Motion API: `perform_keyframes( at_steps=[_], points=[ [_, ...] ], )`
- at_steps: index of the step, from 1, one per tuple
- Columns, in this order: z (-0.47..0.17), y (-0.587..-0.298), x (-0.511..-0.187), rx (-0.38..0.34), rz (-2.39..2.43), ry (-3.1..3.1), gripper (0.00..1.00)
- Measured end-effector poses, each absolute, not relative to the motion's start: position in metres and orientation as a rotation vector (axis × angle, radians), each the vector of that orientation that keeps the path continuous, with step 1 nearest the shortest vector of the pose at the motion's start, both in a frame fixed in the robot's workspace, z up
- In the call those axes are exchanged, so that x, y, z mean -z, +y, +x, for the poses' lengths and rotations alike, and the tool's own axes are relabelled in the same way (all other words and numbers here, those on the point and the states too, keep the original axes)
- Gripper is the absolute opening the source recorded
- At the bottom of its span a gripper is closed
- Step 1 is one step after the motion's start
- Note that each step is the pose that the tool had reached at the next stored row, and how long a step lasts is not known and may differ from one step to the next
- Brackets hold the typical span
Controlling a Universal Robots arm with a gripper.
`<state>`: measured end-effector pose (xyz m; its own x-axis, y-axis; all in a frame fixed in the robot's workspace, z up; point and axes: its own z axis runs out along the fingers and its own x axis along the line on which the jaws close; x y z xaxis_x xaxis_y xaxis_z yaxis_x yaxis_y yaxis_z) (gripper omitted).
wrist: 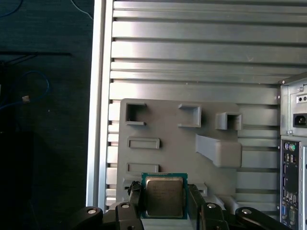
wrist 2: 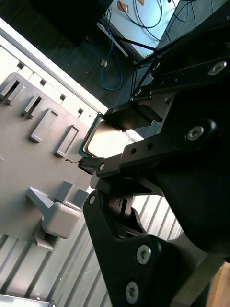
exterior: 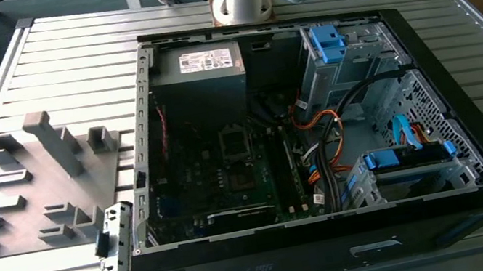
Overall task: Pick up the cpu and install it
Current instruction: 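Pick up the cpu and move it towards the insertion slot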
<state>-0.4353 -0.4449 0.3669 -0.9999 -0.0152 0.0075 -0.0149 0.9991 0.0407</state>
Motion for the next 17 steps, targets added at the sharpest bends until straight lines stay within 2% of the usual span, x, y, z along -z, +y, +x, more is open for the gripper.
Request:
perform_keyframes(
  at_steps=[17],
  points=[
    [-0.410, -0.445, -0.367, 0.064, 0.024, -3.133, 0.47]
  ],
)
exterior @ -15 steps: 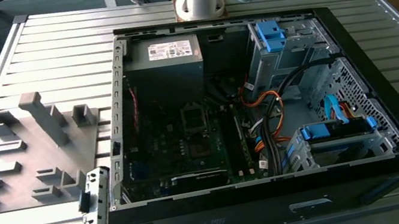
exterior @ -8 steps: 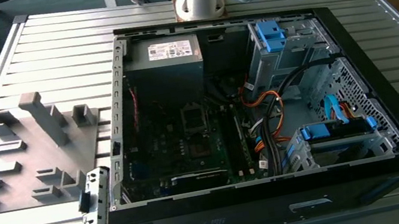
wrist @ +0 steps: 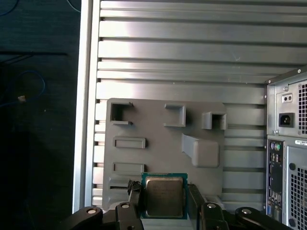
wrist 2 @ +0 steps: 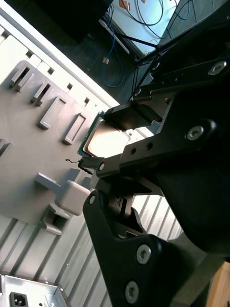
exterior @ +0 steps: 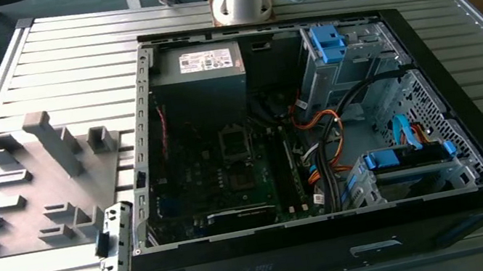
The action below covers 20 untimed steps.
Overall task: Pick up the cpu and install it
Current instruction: 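Pick up the cpu and move it towards the insertion slot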
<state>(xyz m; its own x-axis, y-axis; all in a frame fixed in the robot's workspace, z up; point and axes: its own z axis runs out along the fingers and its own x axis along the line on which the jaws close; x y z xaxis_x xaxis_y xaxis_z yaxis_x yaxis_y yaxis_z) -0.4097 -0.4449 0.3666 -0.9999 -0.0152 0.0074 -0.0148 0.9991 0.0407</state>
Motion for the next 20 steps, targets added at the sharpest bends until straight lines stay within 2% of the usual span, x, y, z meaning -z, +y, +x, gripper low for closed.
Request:
perform_keyframes(
  at_steps=[20],
  points=[
    [-0.378, -0.445, -0.366, 0.064, 0.023, -3.133, 0.47]
  ],
)
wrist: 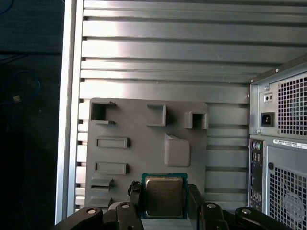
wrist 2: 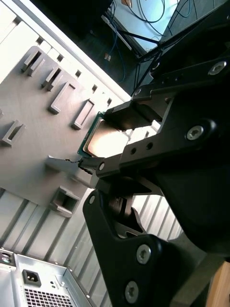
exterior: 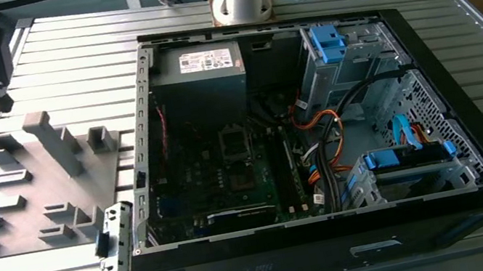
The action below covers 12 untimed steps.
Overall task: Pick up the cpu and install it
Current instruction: 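Pick up the cpu and move it towards the insertion slot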
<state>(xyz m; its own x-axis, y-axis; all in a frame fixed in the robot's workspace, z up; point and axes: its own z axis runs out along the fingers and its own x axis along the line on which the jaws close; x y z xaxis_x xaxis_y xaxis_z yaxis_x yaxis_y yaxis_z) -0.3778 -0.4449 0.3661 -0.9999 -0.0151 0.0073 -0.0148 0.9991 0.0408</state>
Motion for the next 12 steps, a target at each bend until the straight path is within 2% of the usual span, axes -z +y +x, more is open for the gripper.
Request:
perform_keyframes(
  at_steps=[12],
  points=[
    [-0.363, -0.445, -0.366, 0.064, 0.023, -3.133, 0.47]
  ],
)
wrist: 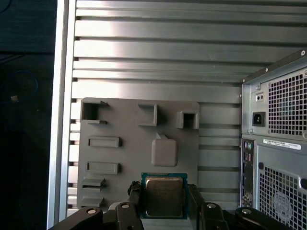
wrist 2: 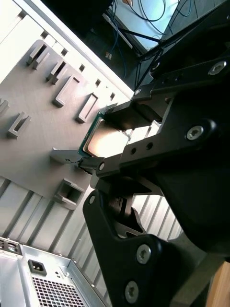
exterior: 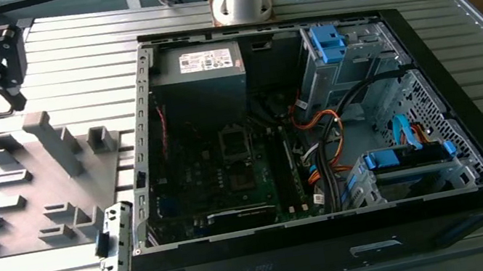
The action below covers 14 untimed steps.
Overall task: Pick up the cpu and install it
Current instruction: 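Pick up the cpu and move it towards the insertion slot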
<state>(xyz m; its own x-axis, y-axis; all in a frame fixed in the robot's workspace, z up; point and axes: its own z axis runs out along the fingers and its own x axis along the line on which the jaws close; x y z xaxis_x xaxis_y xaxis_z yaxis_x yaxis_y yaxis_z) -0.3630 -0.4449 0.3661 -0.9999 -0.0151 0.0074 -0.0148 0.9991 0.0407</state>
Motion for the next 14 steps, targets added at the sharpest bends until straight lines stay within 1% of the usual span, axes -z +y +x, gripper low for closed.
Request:
perform_keyframes(
  at_steps=[14],
  points=[
    [-0.348, -0.445, -0.366, 0.064, 0.024, -3.133, 0.47]
  ],
)
